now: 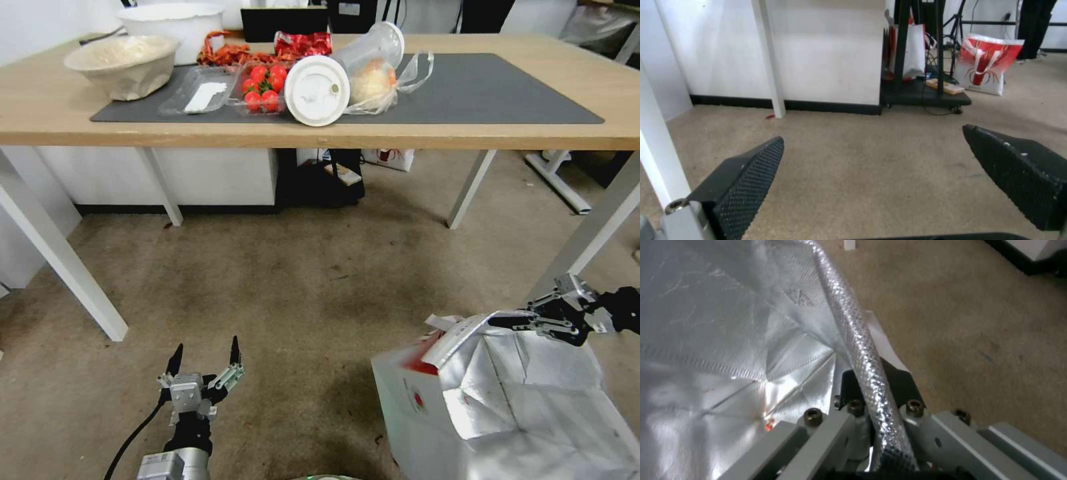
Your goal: Pick up the food delivery bag from the floor and place it on the table.
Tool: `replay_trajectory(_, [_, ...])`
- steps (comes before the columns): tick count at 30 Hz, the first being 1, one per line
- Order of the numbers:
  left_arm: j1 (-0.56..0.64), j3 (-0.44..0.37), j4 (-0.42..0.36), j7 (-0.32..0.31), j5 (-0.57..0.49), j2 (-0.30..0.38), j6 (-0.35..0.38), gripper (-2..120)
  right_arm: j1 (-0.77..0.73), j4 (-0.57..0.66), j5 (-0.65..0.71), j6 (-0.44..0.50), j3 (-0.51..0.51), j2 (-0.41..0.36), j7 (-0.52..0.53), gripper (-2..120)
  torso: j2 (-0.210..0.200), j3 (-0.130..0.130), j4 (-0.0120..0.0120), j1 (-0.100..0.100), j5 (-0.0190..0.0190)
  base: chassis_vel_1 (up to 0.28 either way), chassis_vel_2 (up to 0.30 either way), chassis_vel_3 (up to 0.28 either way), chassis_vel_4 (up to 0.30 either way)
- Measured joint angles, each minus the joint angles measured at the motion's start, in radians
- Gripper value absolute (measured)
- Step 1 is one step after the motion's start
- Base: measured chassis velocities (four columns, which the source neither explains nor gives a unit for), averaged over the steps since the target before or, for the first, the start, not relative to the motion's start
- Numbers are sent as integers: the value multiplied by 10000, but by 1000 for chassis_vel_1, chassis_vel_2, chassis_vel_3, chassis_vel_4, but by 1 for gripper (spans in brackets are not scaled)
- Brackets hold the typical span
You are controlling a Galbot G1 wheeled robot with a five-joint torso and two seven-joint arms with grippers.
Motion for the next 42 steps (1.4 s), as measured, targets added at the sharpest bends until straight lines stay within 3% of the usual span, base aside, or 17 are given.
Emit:
replay_trajectory(25, [59, -94, -587, 160, 129, -170, 325, 100, -177, 193, 371, -253, 43, 285, 208, 0, 0, -1, 0, 0, 2, 0, 0, 0, 0])
replay_trajectory(33, [44, -60, -636, 22, -168, -133, 61, 100, -280, 271, 327, -223, 113, 390, 222, 0, 10, 0, 0, 0, 1, 0, 0, 0, 0])
replay_trajectory(42, [143, -100, -776, -8, -372, -152, -73, 100, -335, 447, 316, -203, 124, 454, 263, 0, 350, 294, 0, 11, 2, 0, 0, 0, 0])
